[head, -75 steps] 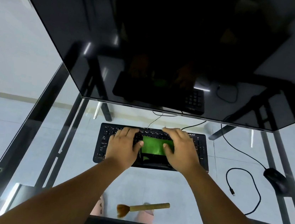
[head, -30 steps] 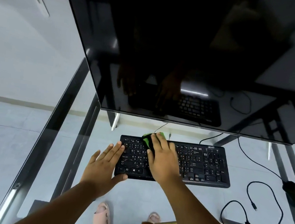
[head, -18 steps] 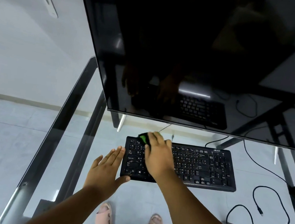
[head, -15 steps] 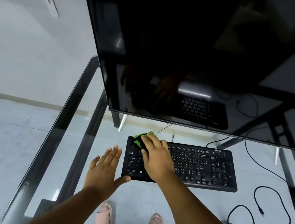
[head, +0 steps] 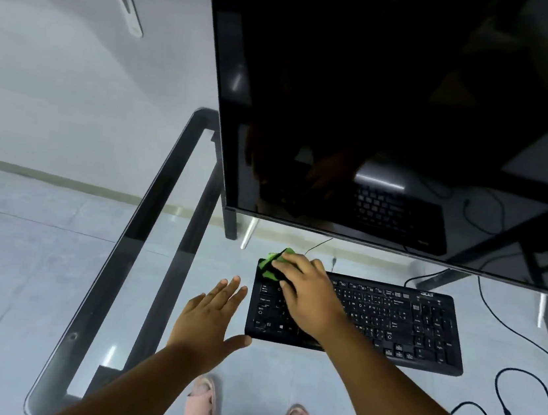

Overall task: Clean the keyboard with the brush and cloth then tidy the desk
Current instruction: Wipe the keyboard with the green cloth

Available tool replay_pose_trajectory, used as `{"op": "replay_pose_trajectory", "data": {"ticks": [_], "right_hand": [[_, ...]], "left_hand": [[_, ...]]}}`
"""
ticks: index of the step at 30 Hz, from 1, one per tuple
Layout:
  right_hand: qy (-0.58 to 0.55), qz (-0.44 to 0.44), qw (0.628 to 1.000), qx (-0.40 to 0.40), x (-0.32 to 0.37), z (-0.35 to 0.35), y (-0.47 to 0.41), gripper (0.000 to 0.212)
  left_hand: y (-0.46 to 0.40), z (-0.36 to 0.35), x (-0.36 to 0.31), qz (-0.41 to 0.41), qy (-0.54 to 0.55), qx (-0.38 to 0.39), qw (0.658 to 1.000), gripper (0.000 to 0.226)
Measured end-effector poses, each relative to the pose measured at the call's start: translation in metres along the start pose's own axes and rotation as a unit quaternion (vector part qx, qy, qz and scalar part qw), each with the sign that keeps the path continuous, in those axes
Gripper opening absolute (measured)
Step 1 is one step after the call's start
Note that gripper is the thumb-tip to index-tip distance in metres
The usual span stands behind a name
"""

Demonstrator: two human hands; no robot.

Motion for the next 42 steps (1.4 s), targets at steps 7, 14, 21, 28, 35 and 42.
{"op": "replay_pose_trajectory", "data": {"ticks": [7,14,21,28,35,42], "right_hand": [[0.005,-0.026,0.999,-0.027,0.017,-0.005,-0.016,0.04],[0.022,0.033,0.999,0.024,0.009,-0.009,0.02,0.045],[0.029,-0.024,0.999,-0.011,0.013,-0.012,0.015,0.051],[0.032,0.068,0.991,0.111,0.034,-0.034,0.055,0.057],[0.004,0.023,0.998,0.065,0.006,-0.011,0.077,0.052],[0.009,0.034,0.997,0.062,0.041,-0.034,0.056,0.052]], "left_hand": [[0.0,-0.002,0.002,-0.016,0.012,0.005,1.0,0.084],[0.004,-0.004,0.012,-0.003,0.058,0.004,0.998,0.081],[-0.011,0.022,0.034,0.053,0.119,-0.039,0.991,0.065],[-0.016,0.024,0.039,0.075,0.105,-0.033,0.991,0.063],[-0.019,0.025,0.019,0.006,0.088,-0.035,0.996,0.065],[-0.02,0.017,0.013,-0.028,0.054,-0.027,0.998,0.065]]}}
Point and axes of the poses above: each hand's wrist, its own y-axis away from the middle knuckle, its own z-axis out of the back of the hand, x = y × z, the point moved 10 cm from there along -y, towards the middle knuckle, and after that the axes turned 12 degrees about -y, right-handed, at the moved point
